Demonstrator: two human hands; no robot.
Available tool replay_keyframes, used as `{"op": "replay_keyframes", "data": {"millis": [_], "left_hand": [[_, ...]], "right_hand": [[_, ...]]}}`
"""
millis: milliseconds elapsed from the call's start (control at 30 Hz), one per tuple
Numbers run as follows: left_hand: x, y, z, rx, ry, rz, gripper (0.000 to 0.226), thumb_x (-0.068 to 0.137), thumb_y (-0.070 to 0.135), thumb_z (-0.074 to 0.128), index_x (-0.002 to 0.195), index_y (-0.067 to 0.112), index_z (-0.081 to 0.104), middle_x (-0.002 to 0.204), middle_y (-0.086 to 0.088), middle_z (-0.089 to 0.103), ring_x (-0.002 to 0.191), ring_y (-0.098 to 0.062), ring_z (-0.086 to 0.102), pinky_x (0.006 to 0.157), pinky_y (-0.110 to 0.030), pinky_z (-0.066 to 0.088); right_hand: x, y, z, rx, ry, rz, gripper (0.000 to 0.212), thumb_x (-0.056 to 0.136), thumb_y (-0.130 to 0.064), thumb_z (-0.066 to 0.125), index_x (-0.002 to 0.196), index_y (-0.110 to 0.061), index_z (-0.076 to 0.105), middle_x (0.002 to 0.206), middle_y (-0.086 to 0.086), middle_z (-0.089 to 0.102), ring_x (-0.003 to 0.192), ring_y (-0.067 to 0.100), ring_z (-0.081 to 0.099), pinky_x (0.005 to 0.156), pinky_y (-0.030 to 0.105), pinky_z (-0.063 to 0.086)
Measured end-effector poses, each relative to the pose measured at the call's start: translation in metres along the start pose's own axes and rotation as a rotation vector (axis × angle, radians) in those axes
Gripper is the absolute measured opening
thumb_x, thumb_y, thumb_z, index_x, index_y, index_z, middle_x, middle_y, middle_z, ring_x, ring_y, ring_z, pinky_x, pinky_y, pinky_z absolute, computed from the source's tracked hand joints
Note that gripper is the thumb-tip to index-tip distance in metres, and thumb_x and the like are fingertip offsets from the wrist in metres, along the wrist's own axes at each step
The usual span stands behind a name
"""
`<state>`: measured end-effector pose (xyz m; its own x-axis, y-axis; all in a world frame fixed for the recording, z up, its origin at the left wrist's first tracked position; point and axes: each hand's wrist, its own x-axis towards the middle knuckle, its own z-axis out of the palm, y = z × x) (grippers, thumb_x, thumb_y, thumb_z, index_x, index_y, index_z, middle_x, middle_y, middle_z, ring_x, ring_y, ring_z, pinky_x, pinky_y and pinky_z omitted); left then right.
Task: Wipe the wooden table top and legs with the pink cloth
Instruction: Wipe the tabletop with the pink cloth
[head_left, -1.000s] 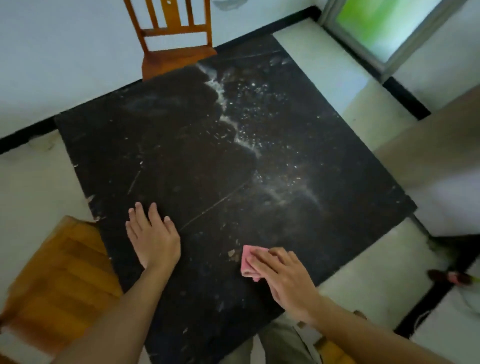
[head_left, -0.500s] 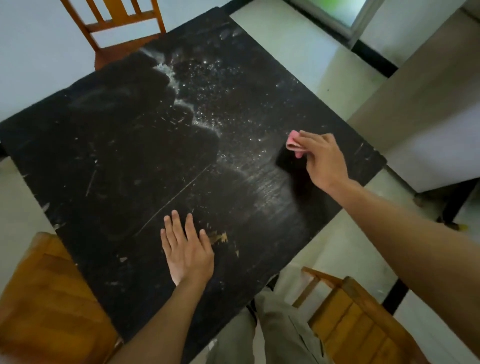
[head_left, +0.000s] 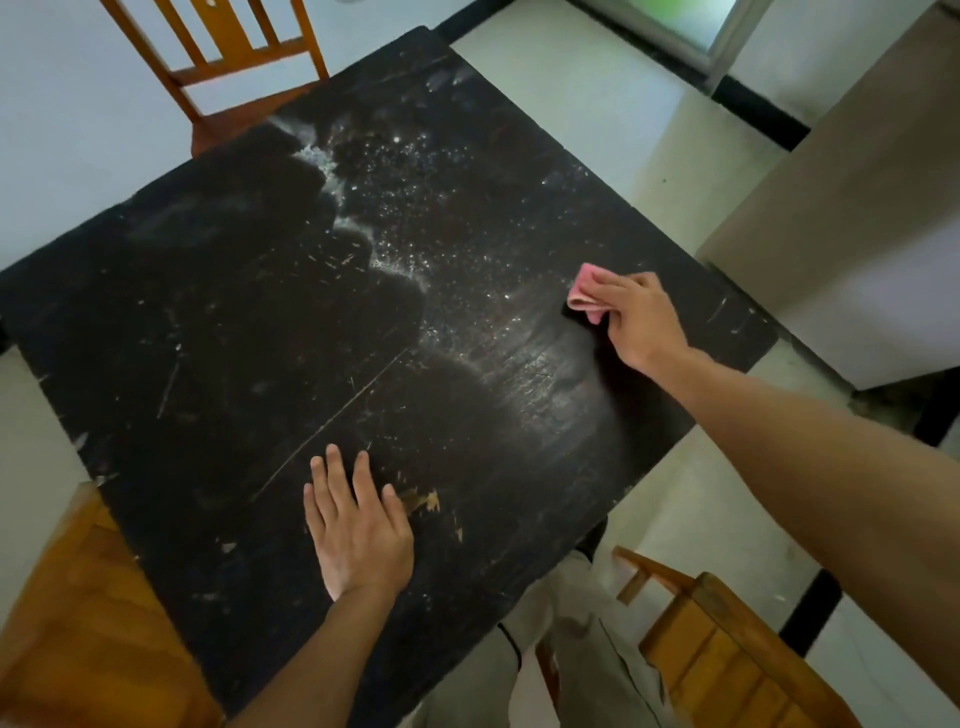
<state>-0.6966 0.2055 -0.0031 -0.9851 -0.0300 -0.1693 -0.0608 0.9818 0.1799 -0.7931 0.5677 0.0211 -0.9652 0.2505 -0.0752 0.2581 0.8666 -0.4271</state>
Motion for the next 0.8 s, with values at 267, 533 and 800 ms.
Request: {"op": "replay_keyframes", "data": {"millis": [267,533,800], "left_hand": [[0.034,0.053,-0.018,-0.113,0.001,-0.105,0.049,0.098,0.020,0.043,0.143,0.004,0.034,0.155,-0.018,0.022,0.146,-0.031,0.014,0.119,-0.044,0.011],[0.091,0.102,-0.003,-0.133,0.077,-0.363,0.050,0.100,0.022,0.031,0.146,0.005,0.025,0.158,-0.016,0.012,0.147,-0.030,0.004,0.120,-0.045,0.001],[0.092,0.107,-0.005,-0.116,0.076,-0.399,0.049,0.099,0.023,0.032,0.146,0.007,0.027,0.158,-0.015,0.012,0.147,-0.029,0.004,0.119,-0.046,0.002]], "right_hand": [[-0.069,0.045,-0.056,0.094,0.352,0.393,0.034,0.098,-0.014,0.049,0.132,-0.011,0.056,0.116,0.012,0.063,0.107,0.031,0.053,0.092,0.042,0.045],[0.009,-0.017,0.002,0.138,0.208,0.440,0.052,0.091,-0.001,0.055,0.140,-0.018,0.048,0.141,0.000,0.048,0.117,0.020,0.045,0.103,0.031,0.041],[0.052,0.001,-0.042,0.304,0.298,0.173,0.025,0.102,-0.035,0.046,0.110,-0.020,0.064,0.094,-0.010,0.061,0.087,0.013,0.057,0.083,0.039,0.052]]}}
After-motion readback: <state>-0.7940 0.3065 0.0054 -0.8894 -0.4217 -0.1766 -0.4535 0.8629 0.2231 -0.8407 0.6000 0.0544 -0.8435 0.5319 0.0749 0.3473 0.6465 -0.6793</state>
